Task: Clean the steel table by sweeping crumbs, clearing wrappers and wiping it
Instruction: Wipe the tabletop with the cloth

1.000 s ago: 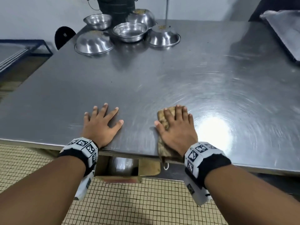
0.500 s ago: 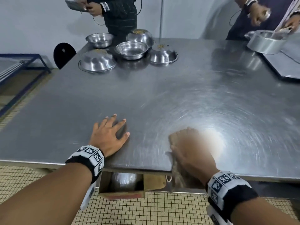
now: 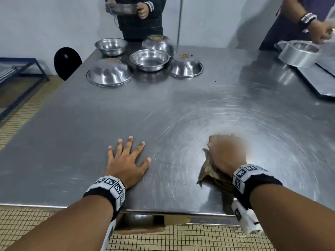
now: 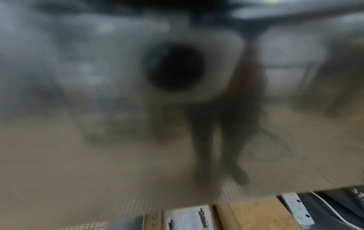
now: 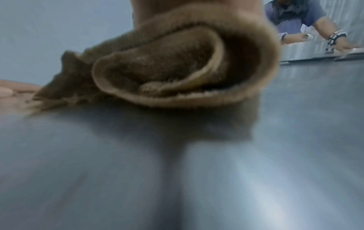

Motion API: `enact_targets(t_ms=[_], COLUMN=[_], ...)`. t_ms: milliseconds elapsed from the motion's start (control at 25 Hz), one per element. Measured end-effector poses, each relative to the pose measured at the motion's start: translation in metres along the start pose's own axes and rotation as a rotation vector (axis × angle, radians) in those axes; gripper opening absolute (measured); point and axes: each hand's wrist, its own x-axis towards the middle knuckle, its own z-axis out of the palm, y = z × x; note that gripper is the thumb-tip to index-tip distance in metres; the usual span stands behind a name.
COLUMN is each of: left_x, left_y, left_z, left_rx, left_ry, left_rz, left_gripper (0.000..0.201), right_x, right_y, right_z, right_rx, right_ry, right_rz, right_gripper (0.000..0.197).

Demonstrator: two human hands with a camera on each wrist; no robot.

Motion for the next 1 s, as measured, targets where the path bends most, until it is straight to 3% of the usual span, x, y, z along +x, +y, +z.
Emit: enact_targets(t_ms=[320,600,840,1000], left_x=[0.003,0.004,0.003,0.011], left_y=[0.001,0.003,0.002,-0.006], left_z=[-0.001,-0.002,-0.003,-0.022], left_rx=[0.044,0.050,0.044,0.074], left_ry=[-0.009,-0.010,-0.018,0.013], left_rz=[0.012,-0.018,-0.001,0.054], left_gripper=[0.079,0.077,0.074,0.075], right_x=[0.033,0.003,-0.050,-0.063], right_y=[-0.051,-0.115,-0.094,-0.056], right_z=[0.003,0.024,0.029,0.024], right_rx=[-0.070,-0.194,-0.241,-0.207], right_ry=[0.004,-0.078,-0.118,-0.147], right_rz=[-0.144,-0.564,-0.809,-0.765], right_gripper=[0.077,0.076,0.070,0.065])
